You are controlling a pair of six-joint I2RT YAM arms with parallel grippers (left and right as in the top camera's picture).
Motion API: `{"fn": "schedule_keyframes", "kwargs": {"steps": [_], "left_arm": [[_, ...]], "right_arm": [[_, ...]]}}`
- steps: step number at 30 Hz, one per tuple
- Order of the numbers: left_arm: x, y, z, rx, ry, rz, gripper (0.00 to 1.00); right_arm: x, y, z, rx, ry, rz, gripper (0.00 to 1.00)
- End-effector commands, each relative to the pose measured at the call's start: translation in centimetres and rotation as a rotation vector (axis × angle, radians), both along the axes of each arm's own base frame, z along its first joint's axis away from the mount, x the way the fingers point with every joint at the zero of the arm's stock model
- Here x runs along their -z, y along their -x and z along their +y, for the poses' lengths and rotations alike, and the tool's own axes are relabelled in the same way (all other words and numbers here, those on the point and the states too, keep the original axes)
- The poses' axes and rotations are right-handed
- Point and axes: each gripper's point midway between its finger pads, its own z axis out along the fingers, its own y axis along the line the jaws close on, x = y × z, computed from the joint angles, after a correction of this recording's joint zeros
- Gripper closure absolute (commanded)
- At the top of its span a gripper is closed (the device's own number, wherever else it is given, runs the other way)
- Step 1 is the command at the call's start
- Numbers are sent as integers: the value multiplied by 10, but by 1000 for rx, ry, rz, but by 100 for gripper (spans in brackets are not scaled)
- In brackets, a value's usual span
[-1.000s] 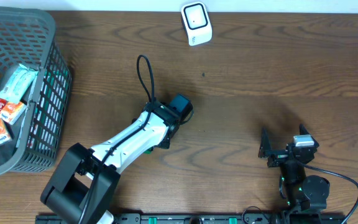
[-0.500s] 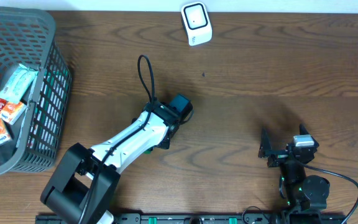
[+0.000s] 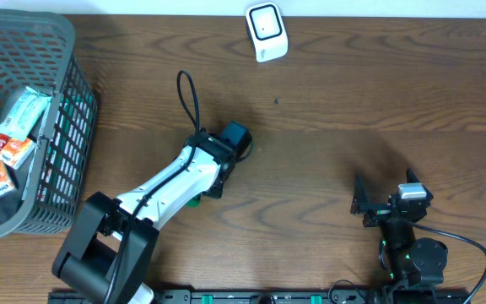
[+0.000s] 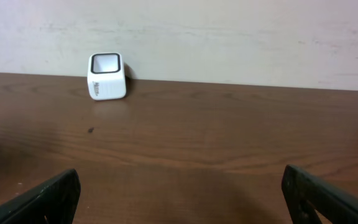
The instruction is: Scan the item barcode
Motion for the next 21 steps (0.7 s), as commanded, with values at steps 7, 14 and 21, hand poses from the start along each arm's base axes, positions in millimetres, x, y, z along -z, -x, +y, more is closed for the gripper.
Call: {"fn": "schedule_keyframes", "kwargs": {"steps": [7,14,21], "left_arm": [[9,6,12,8,-50,19,21],[9,4,12,8,-53,8,14],[7,1,17,11,-82,-8,13]], "right_arm": [[1,0,-2,9,-13,5,1],[1,0,-2,9,-13,5,1],[1,0,-2,9,-13,5,1]]}}
